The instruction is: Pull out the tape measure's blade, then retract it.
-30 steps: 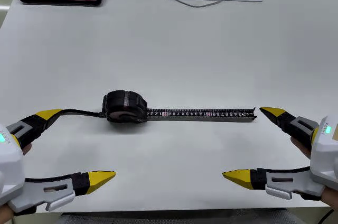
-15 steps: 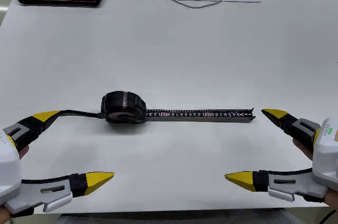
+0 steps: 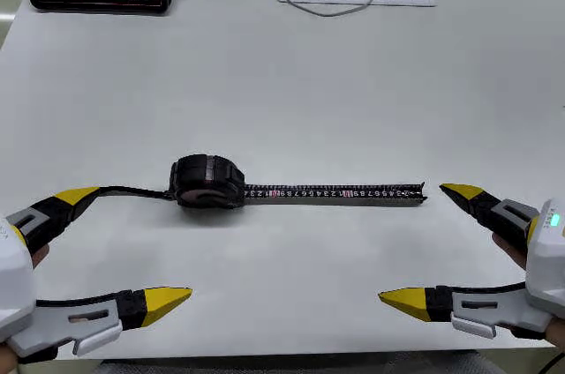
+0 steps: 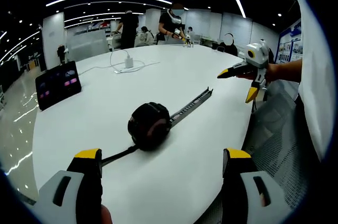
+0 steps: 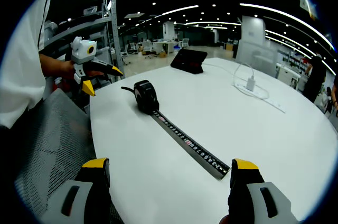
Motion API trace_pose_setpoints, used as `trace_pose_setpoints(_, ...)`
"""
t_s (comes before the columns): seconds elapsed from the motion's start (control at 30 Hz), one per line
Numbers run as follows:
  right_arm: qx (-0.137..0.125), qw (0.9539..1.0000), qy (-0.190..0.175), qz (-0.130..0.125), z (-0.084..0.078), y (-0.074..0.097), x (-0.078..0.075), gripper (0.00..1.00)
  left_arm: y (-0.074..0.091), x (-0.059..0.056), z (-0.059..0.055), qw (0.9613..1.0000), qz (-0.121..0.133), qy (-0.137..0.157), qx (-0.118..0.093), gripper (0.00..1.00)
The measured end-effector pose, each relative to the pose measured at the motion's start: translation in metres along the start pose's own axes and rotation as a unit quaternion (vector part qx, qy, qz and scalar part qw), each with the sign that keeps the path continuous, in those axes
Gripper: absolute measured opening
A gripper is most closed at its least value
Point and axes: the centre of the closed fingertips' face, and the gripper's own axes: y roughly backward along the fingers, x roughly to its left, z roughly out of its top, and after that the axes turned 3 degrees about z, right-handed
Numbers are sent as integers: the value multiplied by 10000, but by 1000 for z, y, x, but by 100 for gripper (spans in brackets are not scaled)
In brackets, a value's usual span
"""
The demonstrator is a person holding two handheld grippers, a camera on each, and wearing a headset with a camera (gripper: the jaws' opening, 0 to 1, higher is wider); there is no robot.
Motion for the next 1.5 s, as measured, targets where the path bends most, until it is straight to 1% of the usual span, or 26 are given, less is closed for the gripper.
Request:
trace_pose_setpoints(0.07, 2, 10000, 5, 3, 0, 0, -1, 94, -1, -1, 1, 10000, -41, 52, -7, 93)
trace_pose_setpoints(0.13, 3, 10000, 7, 1, 0, 0, -1, 94, -1, 1, 2, 10000, 1, 39, -24, 94)
trace_pose_setpoints(0.23, -1, 10000, -11, -4, 0, 0, -2, 94, -2, 1, 4, 9999, -2, 91, -54, 94)
trace_pose_setpoints(0.37, 31, 10000, -11, 7, -1, 0, -1, 94, -3, -1, 5, 10000, -29, 73, -37, 94)
trace_pose_setpoints(0.43, 25, 10000, -3, 3, -1, 0, -2, 94, -5, -1, 5, 10000, -3, 78, -23, 95)
trace_pose_setpoints(0.5, 25, 10000, -3, 5, 0, 0, -2, 94, -9, -6, 6, 9998, -82, 170, -5, 97)
trace_pose_setpoints(0.67, 77, 10000, 61, -2, -2, -1, -4, 92, -19, -11, 11, 9997, -85, 216, 4, 98)
trace_pose_setpoints(0.9, 44, 10000, 15, -22, -1, 1, -6, 93, -31, -9, 14, 9995, 24, 306, 69, 97)
trace_pose_setpoints(1.0, 49, 10000, 34, -60, -1, 2, -8, 92, -35, -8, 17, 9994, 78, 336, 26, 96)
trace_pose_setpoints(1.07, -9, 10000, 22, -97, 1, 3, -11, 91, -40, -6, 19, 9992, 138, 378, -3, 96)
trace_pose_setpoints(1.1, -39, 9999, -17, -96, 3, 4, -11, 92, -41, -5, 19, 9990, 166, 413, 2, 96)
trace_pose_setpoints(1.13, -52, 9999, -5, -114, 4, 4, -12, 91, -43, -5, 22, 9987, 179, 467, -50, 95)
trace_pose_setpoints(1.2, -40, 9999, 24, -141, 4, 5, -14, 91, -47, -3, 22, 9982, 243, 542, -42, 95)
trace_pose_setpoints(1.33, -60, 9998, 18, -167, 5, 6, -17, 91, -54, -1, 25, 9972, 271, 699, -74, 95)
trace_pose_setpoints(1.37, -62, 9998, 14, -173, 5, 6, -17, 91, -56, 0, 28, 9968, 281, 744, -113, 94)
trace_pose_setpoints(1.5, -72, 9998, 7, -177, 5, 7, -18, 90, -63, 2, 29, 9962, 327, 801, -105, 94)
